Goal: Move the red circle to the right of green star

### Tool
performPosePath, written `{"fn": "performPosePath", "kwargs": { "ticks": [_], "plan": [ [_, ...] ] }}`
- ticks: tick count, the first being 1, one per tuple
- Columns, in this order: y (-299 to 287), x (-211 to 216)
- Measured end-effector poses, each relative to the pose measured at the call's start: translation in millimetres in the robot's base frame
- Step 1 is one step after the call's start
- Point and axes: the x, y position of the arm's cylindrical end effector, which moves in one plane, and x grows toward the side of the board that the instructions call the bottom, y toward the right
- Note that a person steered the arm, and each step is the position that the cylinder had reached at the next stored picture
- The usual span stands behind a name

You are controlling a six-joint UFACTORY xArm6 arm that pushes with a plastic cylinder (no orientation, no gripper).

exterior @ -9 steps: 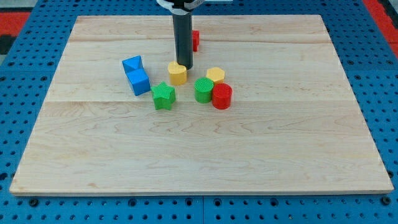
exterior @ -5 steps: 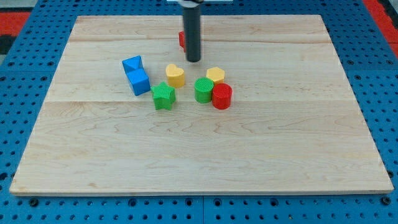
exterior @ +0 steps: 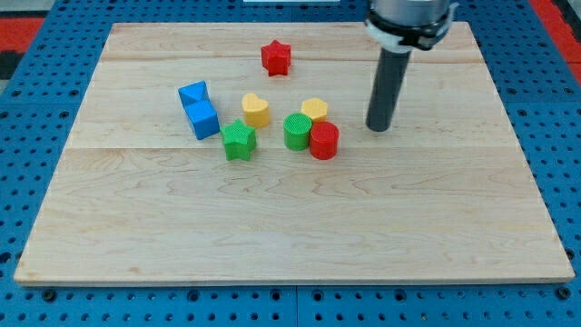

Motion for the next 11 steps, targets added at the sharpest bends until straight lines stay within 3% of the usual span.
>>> {"fn": "performPosePath", "kwargs": {
  "ticks": [3,5,10,11],
  "plan": [
    [-57.0,-1.4],
    [-57.7,-16.6],
    [-36.6,47.9],
    [-33.9,78.5]
  ]
}}
